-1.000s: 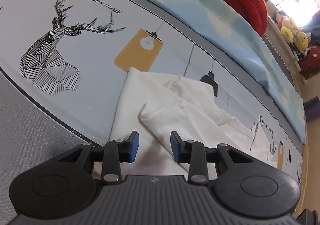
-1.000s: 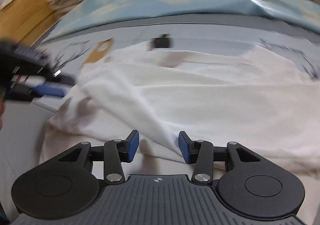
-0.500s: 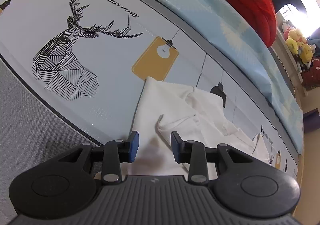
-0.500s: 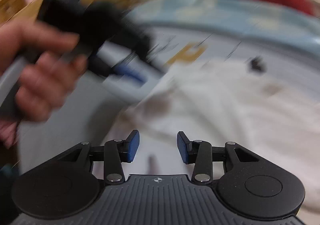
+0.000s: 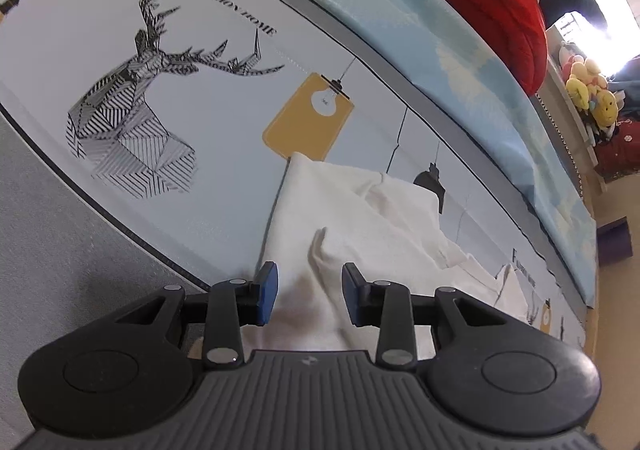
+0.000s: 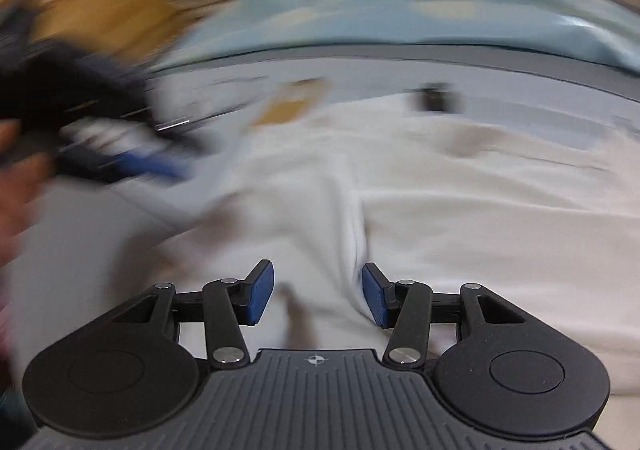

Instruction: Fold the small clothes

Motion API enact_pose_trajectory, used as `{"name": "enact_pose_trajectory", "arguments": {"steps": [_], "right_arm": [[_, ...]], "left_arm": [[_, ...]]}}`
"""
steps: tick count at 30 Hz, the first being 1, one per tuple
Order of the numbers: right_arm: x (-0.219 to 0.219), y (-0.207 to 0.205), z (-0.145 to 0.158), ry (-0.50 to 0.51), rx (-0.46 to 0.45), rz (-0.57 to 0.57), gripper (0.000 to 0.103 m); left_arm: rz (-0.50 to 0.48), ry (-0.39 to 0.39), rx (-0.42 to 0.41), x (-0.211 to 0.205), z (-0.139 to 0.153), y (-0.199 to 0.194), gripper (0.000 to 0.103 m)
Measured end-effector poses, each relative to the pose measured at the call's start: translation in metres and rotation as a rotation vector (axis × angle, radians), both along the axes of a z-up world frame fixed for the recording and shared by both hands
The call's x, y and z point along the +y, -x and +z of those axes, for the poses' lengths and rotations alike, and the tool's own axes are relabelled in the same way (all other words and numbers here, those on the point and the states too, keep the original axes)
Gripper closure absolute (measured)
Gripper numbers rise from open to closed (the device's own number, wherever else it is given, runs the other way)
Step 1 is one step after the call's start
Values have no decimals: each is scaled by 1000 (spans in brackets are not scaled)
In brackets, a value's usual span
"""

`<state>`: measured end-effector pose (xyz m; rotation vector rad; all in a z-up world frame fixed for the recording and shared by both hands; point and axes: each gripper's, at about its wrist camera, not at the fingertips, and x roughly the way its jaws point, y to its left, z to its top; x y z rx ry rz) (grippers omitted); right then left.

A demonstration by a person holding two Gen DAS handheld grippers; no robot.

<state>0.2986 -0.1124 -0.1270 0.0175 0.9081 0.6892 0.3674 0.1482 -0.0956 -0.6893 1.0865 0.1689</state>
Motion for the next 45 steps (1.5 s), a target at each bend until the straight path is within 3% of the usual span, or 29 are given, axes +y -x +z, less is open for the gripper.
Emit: {"name": "enact_pose_trajectory", "arguments": {"steps": [2,4,6,13,15,17,21,23,26,29,31,33,37,39,41,42,43,45], "right_arm": [[9,9,2,-11,22,127,53],[12,16,3,3,45,177,54],[10,19,6,21,38,168,54],[-33,13,33,11,-7,17,54],[-49,9,40,-1,-15,-52,54],[-67,3,46,-11,-15,-139,54],[-97,-7,46,27,-14,-334,54],[-114,-11,41,67,-8,-460,54],[-142,-14,31,136,31,-635,54],[-184,-15,15,165,145,-845,56],[-210,-11,4,127,231,-952,77],[-229,-2,-2,89,291,-1035,85],[-250,16,-2,127,331,-1180,75],[-257,24,4,56,273,-1228,74],[-261,23,11,-38,218,-1184,74],[-260,21,13,-87,196,-1156,70],[-260,18,14,-117,181,-1135,60],[-257,11,13,-120,164,-1112,53]], "left_arm": [[5,35,6,1,-3,0,63],[9,73,15,0,-8,0,62],[7,89,29,-2,-13,0,62],[-87,-12,84,-20,-31,-3,66],[-140,-54,92,-27,-36,-3,89],[-190,-101,61,-34,-31,-3,100],[-186,-268,-96,-39,9,4,100],[-132,-313,-61,-33,10,5,100],[-66,-242,19,-17,-4,6,98],[-81,-255,-10,-22,3,6,96],[-105,-265,-35,-28,8,4,96],[-112,-249,-36,-33,9,3,96],[-96,-238,-44,-36,11,3,96],[-113,-232,-59,-40,13,3,96],[-136,-225,-57,-43,13,3,96],[-143,-210,-44,-43,10,4,96],[-143,-190,-28,-42,6,4,96],[-144,-179,3,-39,-1,5,96]]}}
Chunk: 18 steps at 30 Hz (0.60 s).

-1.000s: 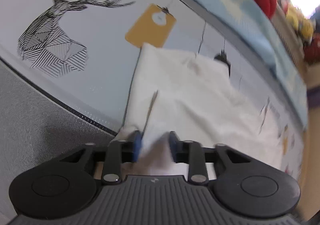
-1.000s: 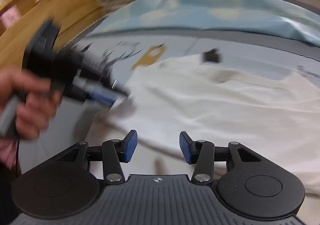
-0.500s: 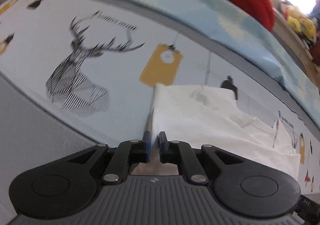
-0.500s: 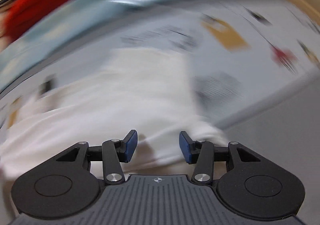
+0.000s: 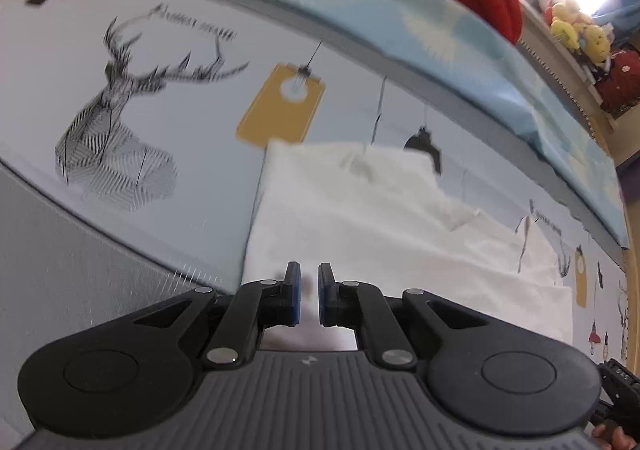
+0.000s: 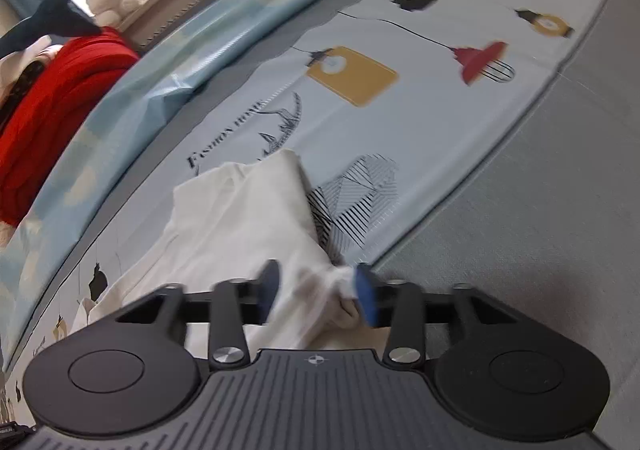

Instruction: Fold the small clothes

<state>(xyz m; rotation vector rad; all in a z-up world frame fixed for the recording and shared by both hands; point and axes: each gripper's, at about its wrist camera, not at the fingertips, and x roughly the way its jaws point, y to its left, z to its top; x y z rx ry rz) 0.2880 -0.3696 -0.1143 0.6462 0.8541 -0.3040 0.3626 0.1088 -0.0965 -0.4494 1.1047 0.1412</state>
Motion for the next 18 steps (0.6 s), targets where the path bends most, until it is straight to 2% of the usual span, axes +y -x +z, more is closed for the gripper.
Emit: {"name": "enact_pose_trajectory", "arguments": {"steps": [1,3,5,6,7,8,10,12,14,16,18], "right_arm": [[-2,-3,-3,-1,24,1,55],[-9,-7,-13,19,130,-19,55],[-14,-6,-17,20,173,-55,57],[-14,-4,-17,7,167,-64,67],[-13,-2,-14,-2,152,-58,87],[-11,-2,-10,-3,124,-44,91],[-6,2,-1,15,88,-46,94],[-10,11,7,-35,46,-103,95],[-13,17,11,-45,27,-144,95],[-17,20,6,-33,72,-195,103],[-29,26,-3,-9,157,-293,103]], "left_arm": [[-4,-5,11,0,-2,0,96],[-9,-14,20,2,-3,1,96],[-6,-4,14,4,-1,3,96],[-5,-1,11,5,0,4,96],[-7,-1,9,5,0,5,96],[-9,-1,9,4,0,5,96],[-14,5,9,2,1,6,96],[-26,11,5,0,2,6,96],[-34,11,6,-2,2,5,96],[-36,16,14,-1,0,5,96],[-43,19,17,-1,-1,4,96]]}}
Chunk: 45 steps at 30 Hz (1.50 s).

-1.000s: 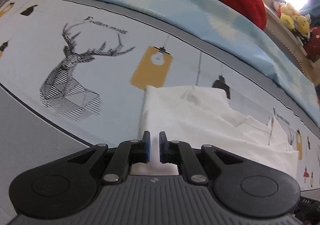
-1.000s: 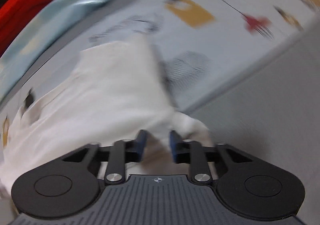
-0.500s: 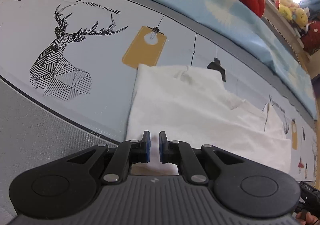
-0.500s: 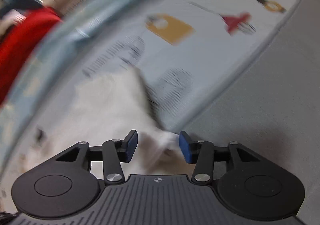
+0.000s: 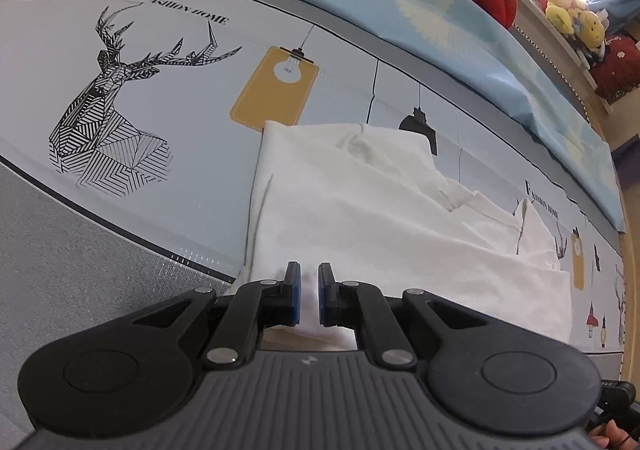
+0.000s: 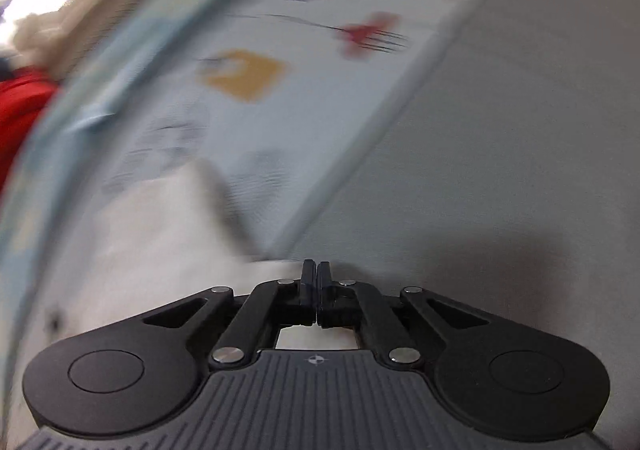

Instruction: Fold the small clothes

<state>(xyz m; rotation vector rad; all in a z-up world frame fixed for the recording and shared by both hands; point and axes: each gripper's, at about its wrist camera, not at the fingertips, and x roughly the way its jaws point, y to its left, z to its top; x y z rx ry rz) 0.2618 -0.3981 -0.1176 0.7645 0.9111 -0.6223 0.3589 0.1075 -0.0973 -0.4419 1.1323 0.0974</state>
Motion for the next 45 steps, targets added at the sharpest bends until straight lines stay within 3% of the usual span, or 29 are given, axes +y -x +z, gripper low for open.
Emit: {"name": "enact_pose_trajectory", "arguments": {"steps": [2,3,5,8,9,10,12,14,16,20,22,24,28,30,34,36,38,42,43,45], "right_arm": [[-7,5,0,15,9,-62,100],[-6,6,7,27,-37,-52,100],[5,-3,22,45,-155,60,100],[23,-23,25,-2,-250,263,84],[25,-28,20,-20,-232,284,77],[25,-33,10,-38,-181,283,76],[17,-35,-12,-55,-51,242,80],[11,-33,-15,-73,-60,212,82],[16,-37,-7,-28,-60,235,80],[12,-32,3,11,-19,182,80],[8,-24,13,39,-17,148,78],[11,-14,40,57,-87,156,78],[24,23,103,139,-238,272,78],[24,46,129,130,-296,326,78],[20,104,163,120,-380,484,75],[16,138,165,122,-377,557,74],[14,171,159,145,-352,580,74],[0,225,111,136,-265,561,74],[-4,235,94,125,-232,554,74],[-12,245,63,81,-135,535,73]], "left_arm": [[-5,3,-2,1,0,-1,96],[-3,4,-3,2,0,-1,96],[0,5,-2,3,-1,-1,96],[0,19,21,5,-11,-1,96],[0,23,42,6,-17,-2,96],[3,21,68,7,-22,-2,96],[10,23,97,11,-29,-2,96],[6,25,83,12,-24,-1,96],[-12,13,53,10,-17,0,96],[-51,-7,114,7,-34,8,98],[-74,-101,81,-3,-13,21,99],[-154,-209,-33,-20,22,38,96],[-214,-237,-206,-32,88,82,95],[-247,-270,-281,-38,117,113,94],[-313,-259,-361,-39,146,188,88],[-328,-227,-364,-35,144,222,81],[-325,-184,-344,-27,130,250,81],[-251,-124,-242,-9,71,289,81],[-238,-112,-210,-5,51,296,81],[-173,-81,-44,6,17,303,85]]}}
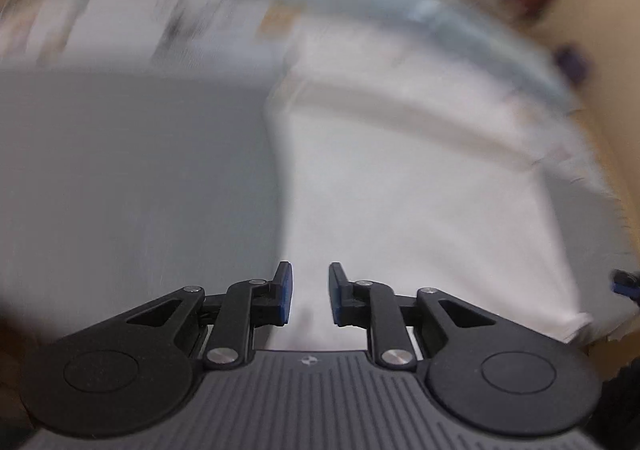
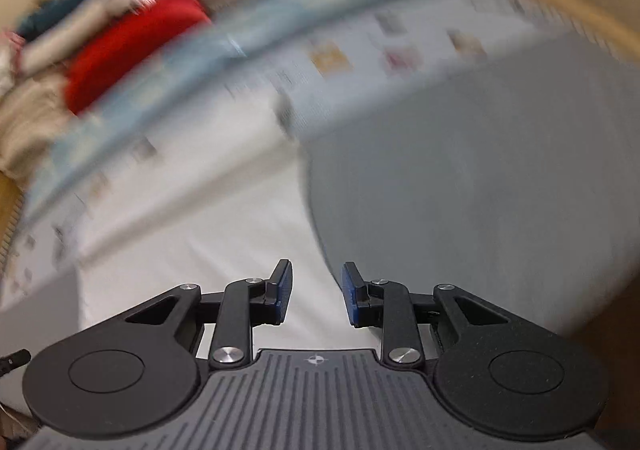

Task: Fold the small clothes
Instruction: 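Grasp the shirt hem with both grippers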

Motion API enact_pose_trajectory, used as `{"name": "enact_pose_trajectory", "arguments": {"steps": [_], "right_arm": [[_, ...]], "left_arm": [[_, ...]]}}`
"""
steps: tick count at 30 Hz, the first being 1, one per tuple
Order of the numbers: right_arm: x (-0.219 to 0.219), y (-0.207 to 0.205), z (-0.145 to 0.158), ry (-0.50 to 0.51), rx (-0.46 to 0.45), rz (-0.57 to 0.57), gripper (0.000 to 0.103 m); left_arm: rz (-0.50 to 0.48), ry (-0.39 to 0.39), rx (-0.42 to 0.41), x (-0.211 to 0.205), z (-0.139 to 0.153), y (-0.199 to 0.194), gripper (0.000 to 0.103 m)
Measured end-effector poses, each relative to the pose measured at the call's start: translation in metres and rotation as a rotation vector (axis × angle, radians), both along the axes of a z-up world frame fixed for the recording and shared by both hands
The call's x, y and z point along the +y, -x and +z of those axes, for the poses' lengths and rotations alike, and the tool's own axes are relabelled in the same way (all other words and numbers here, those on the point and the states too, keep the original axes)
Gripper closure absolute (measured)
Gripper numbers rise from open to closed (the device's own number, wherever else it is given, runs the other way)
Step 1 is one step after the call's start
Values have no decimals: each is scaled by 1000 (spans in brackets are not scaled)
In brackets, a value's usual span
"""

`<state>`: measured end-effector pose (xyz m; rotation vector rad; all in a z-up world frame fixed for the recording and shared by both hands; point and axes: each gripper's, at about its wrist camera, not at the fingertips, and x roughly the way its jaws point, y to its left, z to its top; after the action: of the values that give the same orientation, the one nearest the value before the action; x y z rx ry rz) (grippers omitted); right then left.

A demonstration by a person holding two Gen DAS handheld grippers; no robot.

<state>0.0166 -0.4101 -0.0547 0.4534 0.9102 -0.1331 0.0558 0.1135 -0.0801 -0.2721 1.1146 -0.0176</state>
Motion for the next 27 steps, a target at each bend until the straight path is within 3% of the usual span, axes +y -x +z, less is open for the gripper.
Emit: {"name": "enact_pose_trajectory", "arguments": {"steps": [2,4,7,12,20,25,26,27], "right_arm": [[-6,7,-21,-34,40,-7,73],[-8,10,-36,-21,77,-37,73],[-3,1,-53,-38,133,-11,73],[11,-9,-66,12,203,16,73],[12,-9,-70,34,218,41,73],[11,-9,-67,68,202,11,73],[10,-9,-66,85,201,-4,72],[8,-8,-65,92,203,-16,69]], "left_arm": [[-8,34,29,5,-11,2,85],[-44,3,40,2,-13,1,84],[-53,16,88,1,-22,1,82],[-51,-31,105,-3,-32,3,80],[-64,-130,158,-8,-45,2,69],[-63,-127,151,-9,-44,4,71],[-72,-129,148,-10,-44,4,73],[-82,-130,145,-11,-44,5,82]]}}
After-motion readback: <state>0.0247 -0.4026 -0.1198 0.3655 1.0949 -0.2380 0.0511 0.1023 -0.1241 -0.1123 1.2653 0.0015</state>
